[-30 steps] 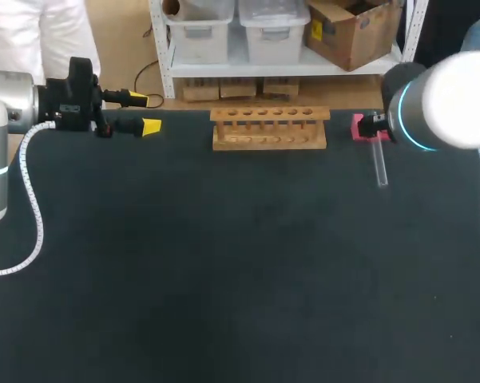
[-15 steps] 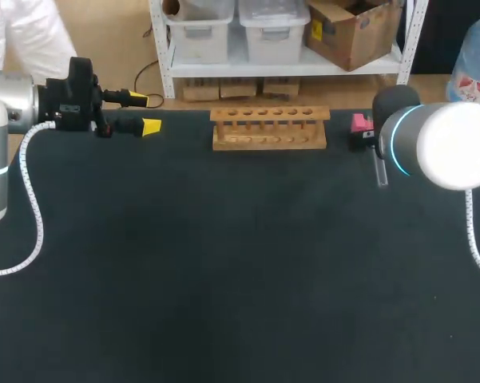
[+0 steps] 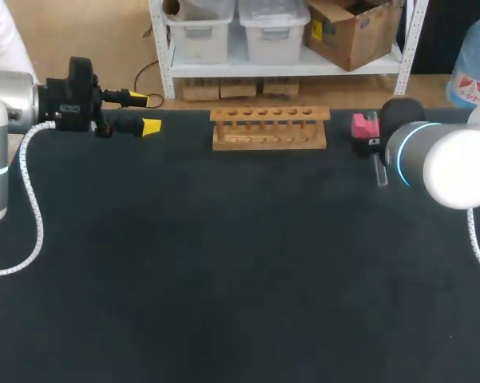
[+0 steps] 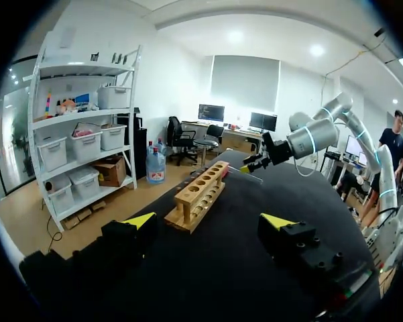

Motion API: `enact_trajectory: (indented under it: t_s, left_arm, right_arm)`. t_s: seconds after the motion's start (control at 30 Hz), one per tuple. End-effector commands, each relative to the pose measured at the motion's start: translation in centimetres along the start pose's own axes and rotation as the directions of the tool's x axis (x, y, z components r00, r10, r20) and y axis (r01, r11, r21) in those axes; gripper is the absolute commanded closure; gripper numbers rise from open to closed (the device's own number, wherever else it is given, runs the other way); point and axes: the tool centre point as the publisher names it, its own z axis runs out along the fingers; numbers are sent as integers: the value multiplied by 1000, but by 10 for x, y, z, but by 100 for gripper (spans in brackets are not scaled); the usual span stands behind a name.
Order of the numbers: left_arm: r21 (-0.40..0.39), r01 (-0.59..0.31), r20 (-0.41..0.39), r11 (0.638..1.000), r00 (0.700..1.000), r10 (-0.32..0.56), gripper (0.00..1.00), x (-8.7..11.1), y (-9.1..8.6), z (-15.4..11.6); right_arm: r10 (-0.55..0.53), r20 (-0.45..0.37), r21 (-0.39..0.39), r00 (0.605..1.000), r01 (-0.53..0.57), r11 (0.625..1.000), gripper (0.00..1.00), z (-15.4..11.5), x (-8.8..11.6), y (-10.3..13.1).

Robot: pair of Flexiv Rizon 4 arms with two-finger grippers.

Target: Grasp the test tube, adjust it, and insert it.

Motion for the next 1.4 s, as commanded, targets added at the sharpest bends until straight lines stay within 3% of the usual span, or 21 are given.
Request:
enact_trajectory:
  t_s: [0.03, 0.53, 0.67, 0.7, 0.73, 0.77, 0.83, 0.87, 0.93, 1.03, 1.07, 1.13, 1.2, 1.23, 1.4]
  left_arm:
    - [-3, -3, 5, 1000, 1000, 3, 0, 1, -1, 0]
    - [-3, -3, 5, 1000, 1000, 3, 0, 1, -1, 0]
    - [-3, -3, 5, 1000, 1000, 3, 0, 1, -1, 0]
    - [-3, -3, 5, 1000, 1000, 3, 0, 1, -1, 0]
    - [-3, -3, 5, 1000, 1000, 3, 0, 1, -1, 0]
    - [-3, -3, 5, 1000, 1000, 3, 0, 1, -1, 0]
    - [-3, -3, 5, 1000, 1000, 3, 0, 1, -1, 0]
    - [-3, -3, 5, 1000, 1000, 3, 0, 1, -1, 0]
    - [-3, -3, 5, 1000, 1000, 3, 0, 1, -1, 0]
    - [-3, -3, 5, 1000, 1000, 3, 0, 1, -1, 0]
    - [-3, -3, 5, 1000, 1000, 3, 0, 1, -1, 0]
    - [-3, -3, 5, 1000, 1000, 3, 0, 1, -1, 0]
    - [-3, -3, 5, 1000, 1000, 3, 0, 1, -1, 0]
    - [-3, -3, 5, 1000, 1000, 3, 0, 1, -1, 0]
    - [-3, -3, 5, 1000, 1000, 3, 0, 1, -1, 0]
  right_arm:
    - [1, 62, -25, 998, 1, 1000, 0, 13, 5, 1]
    - [2, 28, -31, 1000, -1, 1000, 2, 30, 10, -4]
    - [2, 20, -33, 1000, -1, 999, 15, 31, 9, -5]
    - [2, 18, -34, 1000, -2, 999, 27, 31, 10, -5]
    - [3, 16, -35, 1000, -3, 999, 32, 32, 10, -5]
    - [5, 14, -36, 1000, -4, 999, 33, 32, 10, -5]
    - [6, 12, -37, 1000, -6, 999, 24, 33, 10, -4]
    - [7, 10, -37, 1000, -6, 999, 24, 34, 10, -4]
    - [6, 5, -37, 1000, -6, 999, 36, 35, 11, -4]
    - [9, -2, -38, 1000, -9, 999, 26, 37, 11, -3]
    - [9, -4, -39, 1000, -9, 999, 35, 38, 11, -3]
    - [9, -6, -40, 1000, -9, 999, 36, 38, 11, -2]
    - [7, -9, -41, 1000, -8, 999, 42, 39, 11, -2]
    - [7, -10, -42, 1000, -8, 999, 52, 39, 11, -1]
    - [5, -13, -46, 1000, -6, 999, 54, 39, 11, -1]
